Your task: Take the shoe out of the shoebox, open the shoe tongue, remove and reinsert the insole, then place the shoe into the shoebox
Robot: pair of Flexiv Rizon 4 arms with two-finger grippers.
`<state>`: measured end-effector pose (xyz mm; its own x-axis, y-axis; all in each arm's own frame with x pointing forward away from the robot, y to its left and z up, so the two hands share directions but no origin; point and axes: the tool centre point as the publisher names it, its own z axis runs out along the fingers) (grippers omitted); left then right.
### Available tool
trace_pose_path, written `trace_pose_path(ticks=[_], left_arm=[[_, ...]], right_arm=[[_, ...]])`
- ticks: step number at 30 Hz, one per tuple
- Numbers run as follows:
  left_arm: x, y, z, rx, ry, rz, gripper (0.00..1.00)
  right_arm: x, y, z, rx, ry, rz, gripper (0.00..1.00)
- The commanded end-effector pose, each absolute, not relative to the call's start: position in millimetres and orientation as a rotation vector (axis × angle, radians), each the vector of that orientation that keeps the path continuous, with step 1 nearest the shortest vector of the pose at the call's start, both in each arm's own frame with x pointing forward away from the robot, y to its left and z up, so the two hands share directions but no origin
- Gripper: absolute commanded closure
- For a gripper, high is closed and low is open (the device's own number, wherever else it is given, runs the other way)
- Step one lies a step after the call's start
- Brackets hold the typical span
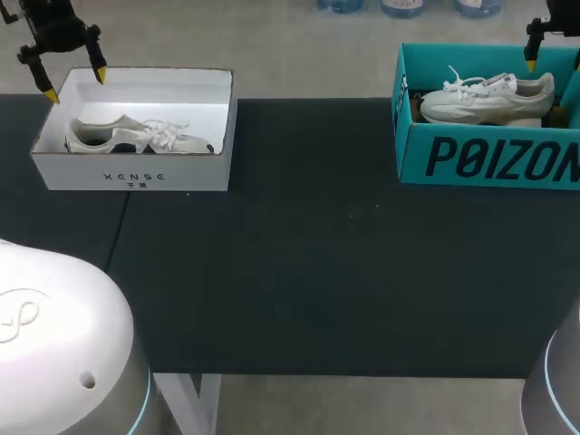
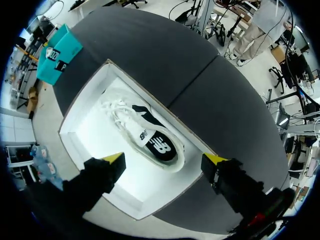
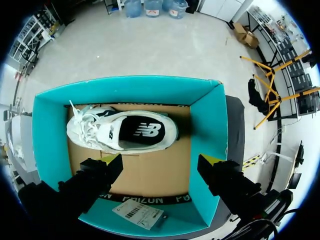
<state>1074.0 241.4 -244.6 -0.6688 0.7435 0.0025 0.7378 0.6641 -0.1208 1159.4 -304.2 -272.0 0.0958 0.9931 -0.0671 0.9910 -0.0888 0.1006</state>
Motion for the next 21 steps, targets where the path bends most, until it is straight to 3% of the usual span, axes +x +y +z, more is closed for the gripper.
trace_pose_path(ticks=[1,21], left_arm=[[1075,242,-245,-1.256,-2.816,0.169,0.00],[1075,242,-245,-1.256,-2.816,0.169,0.00]], right_arm=[[1153,-303,-272,2.220,2.024,0.047,0.00],[1185,-321,-316,2.294,1.923,-0.042,0.00]])
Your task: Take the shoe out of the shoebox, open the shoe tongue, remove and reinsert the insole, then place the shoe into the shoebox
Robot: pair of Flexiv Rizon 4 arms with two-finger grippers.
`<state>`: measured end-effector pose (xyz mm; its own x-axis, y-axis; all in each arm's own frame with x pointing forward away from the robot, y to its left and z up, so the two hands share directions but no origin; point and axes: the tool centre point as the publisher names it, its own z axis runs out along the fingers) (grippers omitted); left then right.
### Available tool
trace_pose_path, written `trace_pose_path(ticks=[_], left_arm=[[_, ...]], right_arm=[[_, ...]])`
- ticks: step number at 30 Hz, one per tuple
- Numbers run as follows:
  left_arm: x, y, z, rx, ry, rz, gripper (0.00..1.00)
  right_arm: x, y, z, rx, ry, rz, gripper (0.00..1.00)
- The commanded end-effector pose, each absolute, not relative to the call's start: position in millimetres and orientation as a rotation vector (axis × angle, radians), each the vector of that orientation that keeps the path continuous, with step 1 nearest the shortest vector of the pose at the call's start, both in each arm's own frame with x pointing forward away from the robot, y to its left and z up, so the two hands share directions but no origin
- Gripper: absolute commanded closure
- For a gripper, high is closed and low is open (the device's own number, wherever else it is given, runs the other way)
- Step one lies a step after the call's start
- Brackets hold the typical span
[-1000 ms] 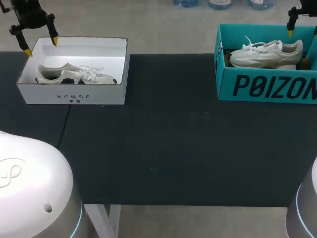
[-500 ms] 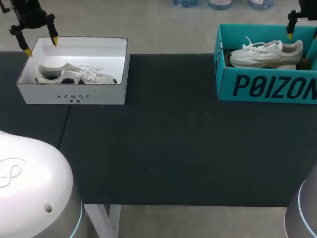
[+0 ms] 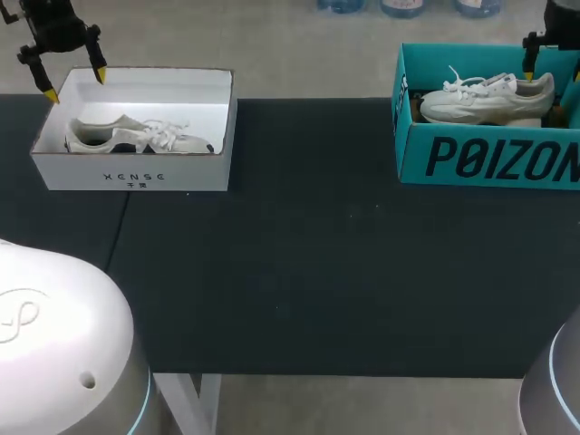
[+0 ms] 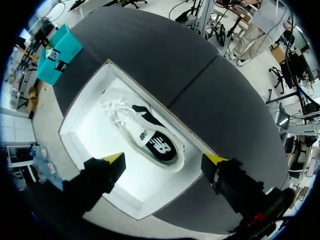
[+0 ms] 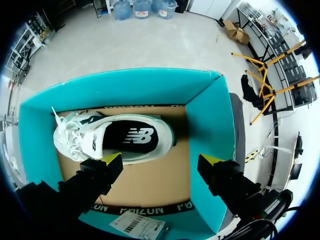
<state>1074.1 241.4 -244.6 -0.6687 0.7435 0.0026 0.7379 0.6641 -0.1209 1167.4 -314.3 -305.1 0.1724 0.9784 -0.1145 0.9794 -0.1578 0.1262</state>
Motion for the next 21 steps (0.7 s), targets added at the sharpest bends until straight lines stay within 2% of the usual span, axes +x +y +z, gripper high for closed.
trace_pose_path(ticks=[1,2,3,4,5,8,12,16,17,18,20,21], left_arm=[[1075,242,-245,-1.256,-2.816,0.169,0.00],[1075,242,-245,-1.256,-2.816,0.169,0.00],[1075,242,-245,-1.256,-2.816,0.169,0.00],[1075,242,-245,-1.256,-2.816,0.169,0.00],[1075,242,-245,-1.256,-2.816,0.169,0.00],[1075,242,-245,-1.256,-2.816,0.169,0.00],[1075,242,-245,-1.256,-2.816,0.169,0.00],[1075,242,-245,-1.256,-2.816,0.169,0.00],[1075,242,-245,-1.256,-2.816,0.169,0.00],[1075,242,-245,-1.256,-2.816,0.169,0.00],[1075,242,-245,-1.256,-2.816,0.169,0.00],[1075,242,-245,-1.256,-2.816,0.169,0.00]], right_arm=[[1186,-322,-318,2.299,1.918,-0.049,0.00],[1187,-323,-319,2.301,1.914,-0.055,0.00],[1187,-324,-321,2.300,1.914,-0.058,0.08],[1188,-325,-322,2.300,1.913,-0.059,0.22],[1189,-325,-324,2.297,1.914,-0.066,0.22],[1191,-326,-330,2.289,1.923,-0.083,0.11],[1192,-327,-339,2.293,1.931,-0.112,0.14],[1193,-327,-348,2.299,1.942,-0.135,0.20],[1194,-328,-350,2.301,1.943,-0.140,0.34],[1195,-328,-350,2.305,1.943,-0.141,0.38],[1197,-329,-352,2.308,1.944,-0.139,0.34],[1198,-330,-354,2.308,1.945,-0.139,0.35]])
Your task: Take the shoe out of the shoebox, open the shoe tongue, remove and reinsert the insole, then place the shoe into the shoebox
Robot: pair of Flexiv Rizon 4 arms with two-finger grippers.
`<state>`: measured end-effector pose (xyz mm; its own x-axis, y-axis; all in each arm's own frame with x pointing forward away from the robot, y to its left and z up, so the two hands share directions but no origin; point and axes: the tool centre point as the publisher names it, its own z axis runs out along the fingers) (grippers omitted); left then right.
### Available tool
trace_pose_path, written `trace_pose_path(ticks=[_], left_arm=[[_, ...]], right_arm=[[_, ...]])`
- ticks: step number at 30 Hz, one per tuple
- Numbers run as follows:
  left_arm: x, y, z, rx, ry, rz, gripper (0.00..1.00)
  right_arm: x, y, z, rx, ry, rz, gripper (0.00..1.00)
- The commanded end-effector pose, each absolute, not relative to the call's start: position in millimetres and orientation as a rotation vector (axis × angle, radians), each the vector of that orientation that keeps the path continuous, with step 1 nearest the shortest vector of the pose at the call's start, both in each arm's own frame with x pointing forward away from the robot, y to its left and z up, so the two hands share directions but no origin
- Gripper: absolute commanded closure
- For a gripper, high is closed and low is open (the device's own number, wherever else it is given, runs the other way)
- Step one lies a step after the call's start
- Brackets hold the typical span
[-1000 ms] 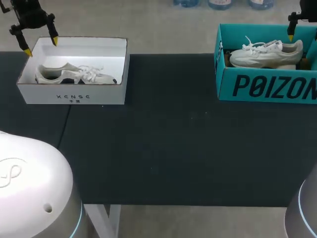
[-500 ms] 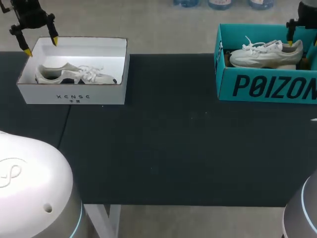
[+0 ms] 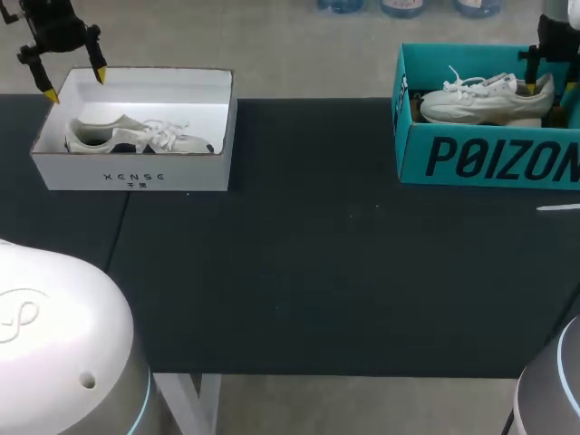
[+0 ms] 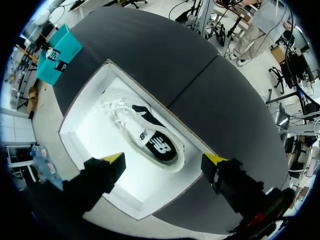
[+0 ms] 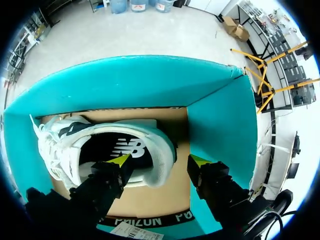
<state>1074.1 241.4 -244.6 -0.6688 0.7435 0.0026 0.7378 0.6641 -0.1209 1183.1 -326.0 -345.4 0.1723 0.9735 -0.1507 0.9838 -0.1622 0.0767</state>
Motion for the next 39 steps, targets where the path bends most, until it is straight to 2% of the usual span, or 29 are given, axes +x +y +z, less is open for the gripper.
trace_pose_path(ticks=[1,4,13,16,19,22,26,27,28,33,39], left_arm=[[1075,242,-245,-1.256,-2.816,0.169,0.00],[1075,242,-245,-1.256,-2.816,0.169,0.00],[1075,242,-245,-1.256,-2.816,0.169,0.00],[1075,242,-245,-1.256,-2.816,0.169,0.00],[1075,242,-245,-1.256,-2.816,0.169,0.00],[1075,242,-245,-1.256,-2.816,0.169,0.00],[1075,242,-245,-1.256,-2.816,0.169,0.00],[1075,242,-245,-1.256,-2.816,0.169,0.00],[1075,242,-245,-1.256,-2.816,0.169,0.00],[1075,242,-245,-1.256,-2.816,0.169,0.00],[1075,242,-245,-1.256,-2.816,0.169,0.00]], right_arm=[[1198,-330,-356,2.307,1.948,-0.139,0.37],[1199,-333,-360,2.298,1.956,-0.139,0.39],[1202,-338,-374,2.297,1.948,-0.130,0.27],[1201,-336,-382,2.297,1.956,-0.142,0.31],[1198,-332,-388,2.303,1.964,-0.159,0.39],[1195,-332,-396,2.318,1.959,-0.189,0.58],[1191,-336,-402,2.336,1.936,-0.218,0.77],[1191,-336,-402,2.338,1.930,-0.223,0.85],[1190,-337,-402,2.334,1.924,-0.228,1.00],[1186,-344,-394,2.344,1.857,-0.230,1.00],[1183,-351,-362,2.321,1.794,-0.169,1.00]])
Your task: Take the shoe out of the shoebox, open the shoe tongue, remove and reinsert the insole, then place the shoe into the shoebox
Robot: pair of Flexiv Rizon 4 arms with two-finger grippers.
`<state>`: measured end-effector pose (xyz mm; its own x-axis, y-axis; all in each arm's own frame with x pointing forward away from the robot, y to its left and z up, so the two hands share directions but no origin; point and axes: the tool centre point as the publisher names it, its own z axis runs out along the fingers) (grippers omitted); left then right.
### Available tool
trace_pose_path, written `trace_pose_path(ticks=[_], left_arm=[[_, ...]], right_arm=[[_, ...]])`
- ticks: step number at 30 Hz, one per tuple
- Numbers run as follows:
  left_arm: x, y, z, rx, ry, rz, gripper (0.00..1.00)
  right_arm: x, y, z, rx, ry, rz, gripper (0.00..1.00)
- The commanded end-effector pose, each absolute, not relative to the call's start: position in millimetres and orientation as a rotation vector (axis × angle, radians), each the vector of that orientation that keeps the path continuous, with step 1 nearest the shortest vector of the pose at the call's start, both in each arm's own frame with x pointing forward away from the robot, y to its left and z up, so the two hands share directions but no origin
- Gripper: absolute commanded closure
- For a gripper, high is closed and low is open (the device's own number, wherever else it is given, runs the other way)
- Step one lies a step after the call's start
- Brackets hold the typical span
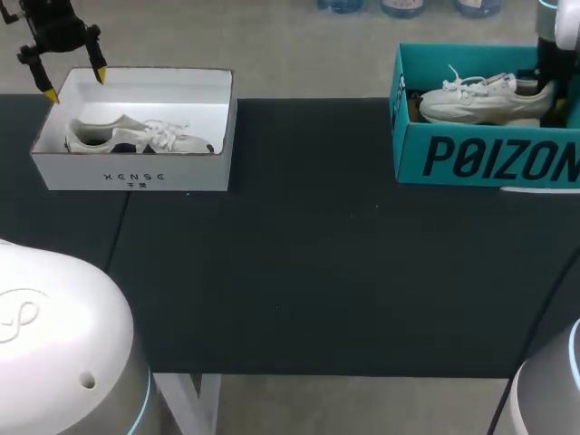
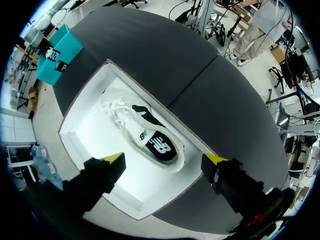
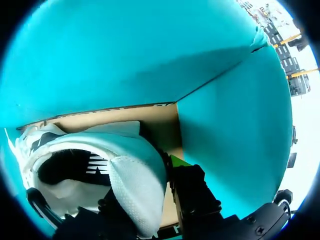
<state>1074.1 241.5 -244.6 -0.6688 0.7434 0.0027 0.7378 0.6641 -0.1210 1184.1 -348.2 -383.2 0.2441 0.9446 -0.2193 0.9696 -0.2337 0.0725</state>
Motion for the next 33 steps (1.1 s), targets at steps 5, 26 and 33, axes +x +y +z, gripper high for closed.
trace_pose_path(ticks=[5,26,33], left_arm=[[1075,242,-245,-1.256,-2.816,0.169,0.00],[1075,242,-245,-1.256,-2.816,0.169,0.00],[1075,242,-245,-1.256,-2.816,0.169,0.00]], right_arm=[[1175,-353,-324,2.330,1.743,-0.102,1.00],[1076,-308,-210,2.314,1.817,0.099,1.00],[1076,-308,-210,2.314,1.817,0.099,1.00]])
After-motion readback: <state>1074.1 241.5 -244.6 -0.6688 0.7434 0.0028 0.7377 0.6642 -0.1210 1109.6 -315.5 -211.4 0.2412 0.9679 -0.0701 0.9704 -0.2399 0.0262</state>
